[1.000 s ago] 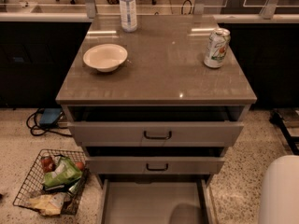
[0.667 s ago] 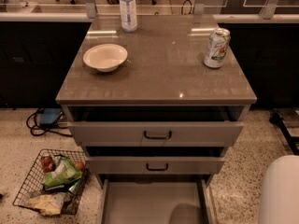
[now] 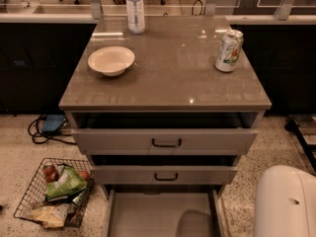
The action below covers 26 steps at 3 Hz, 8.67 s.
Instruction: Close bottom drawer
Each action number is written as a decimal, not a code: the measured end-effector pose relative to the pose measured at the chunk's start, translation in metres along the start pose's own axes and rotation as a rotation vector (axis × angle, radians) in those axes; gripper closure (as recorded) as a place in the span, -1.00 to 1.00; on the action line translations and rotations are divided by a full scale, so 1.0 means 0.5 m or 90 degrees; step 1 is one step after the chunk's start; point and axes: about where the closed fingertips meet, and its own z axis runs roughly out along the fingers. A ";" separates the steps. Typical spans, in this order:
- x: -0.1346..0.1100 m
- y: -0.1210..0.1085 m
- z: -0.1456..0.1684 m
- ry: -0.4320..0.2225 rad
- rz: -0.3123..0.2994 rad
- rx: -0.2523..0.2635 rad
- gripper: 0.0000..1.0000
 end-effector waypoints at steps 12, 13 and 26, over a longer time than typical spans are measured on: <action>-0.068 -0.024 0.122 -0.093 0.072 0.106 1.00; -0.067 -0.033 0.131 -0.059 0.042 0.133 1.00; -0.104 -0.375 0.129 -0.089 -0.143 0.437 1.00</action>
Offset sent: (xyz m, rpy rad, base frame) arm 0.0061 0.0498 -0.0072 -0.2309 -0.1660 -0.0372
